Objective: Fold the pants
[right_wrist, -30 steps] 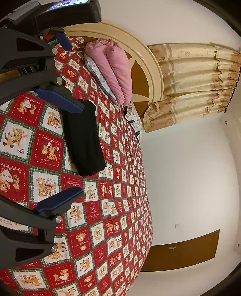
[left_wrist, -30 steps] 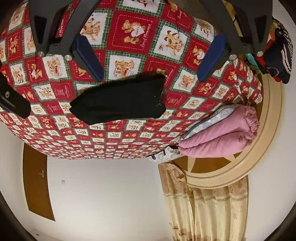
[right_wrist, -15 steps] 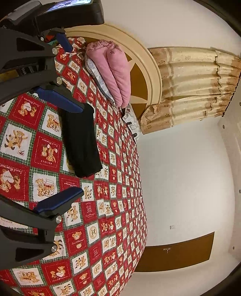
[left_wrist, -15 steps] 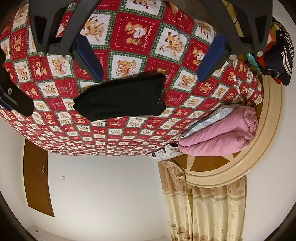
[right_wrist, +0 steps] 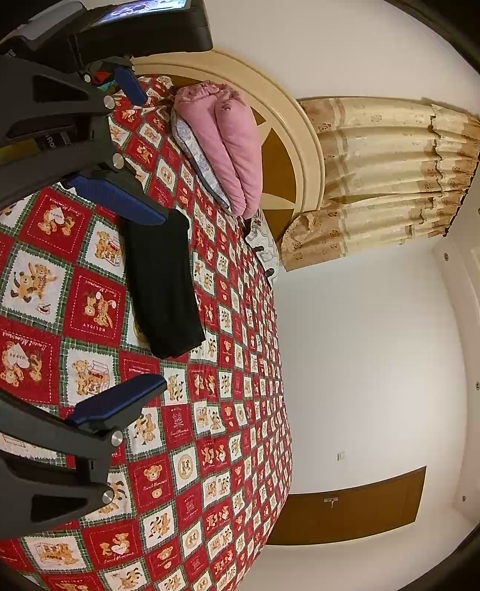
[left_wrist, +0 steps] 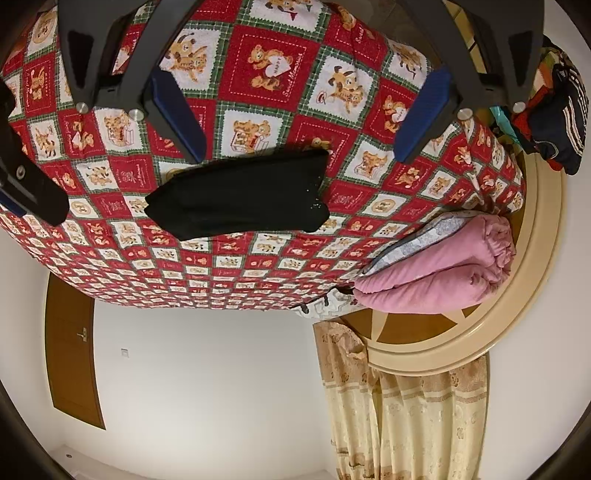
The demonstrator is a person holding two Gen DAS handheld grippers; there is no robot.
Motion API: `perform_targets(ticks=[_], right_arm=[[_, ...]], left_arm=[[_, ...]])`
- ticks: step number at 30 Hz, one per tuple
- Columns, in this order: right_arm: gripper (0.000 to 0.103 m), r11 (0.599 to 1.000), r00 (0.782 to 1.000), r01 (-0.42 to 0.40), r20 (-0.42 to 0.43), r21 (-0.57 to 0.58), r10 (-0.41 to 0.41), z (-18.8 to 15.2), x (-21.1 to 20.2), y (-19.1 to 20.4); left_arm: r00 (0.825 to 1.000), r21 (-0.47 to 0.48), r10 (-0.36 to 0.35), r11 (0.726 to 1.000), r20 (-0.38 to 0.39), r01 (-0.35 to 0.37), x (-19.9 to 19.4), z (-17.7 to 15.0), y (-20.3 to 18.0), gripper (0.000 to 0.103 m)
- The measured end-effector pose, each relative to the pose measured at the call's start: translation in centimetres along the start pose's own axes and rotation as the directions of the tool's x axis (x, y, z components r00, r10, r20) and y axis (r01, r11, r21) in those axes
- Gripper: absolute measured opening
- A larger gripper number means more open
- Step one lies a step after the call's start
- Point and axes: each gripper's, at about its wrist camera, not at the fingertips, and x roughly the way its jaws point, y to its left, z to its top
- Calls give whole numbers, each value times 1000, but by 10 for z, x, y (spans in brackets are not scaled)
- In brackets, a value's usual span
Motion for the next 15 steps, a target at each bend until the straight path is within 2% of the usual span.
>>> perform_targets(ticks=[15], right_arm=[[84,1000,1000,1,-2,2,-1,-1,0,-1]], left_arm=[[1000,-17,30,999,-4,-30,3,-2,3,103]])
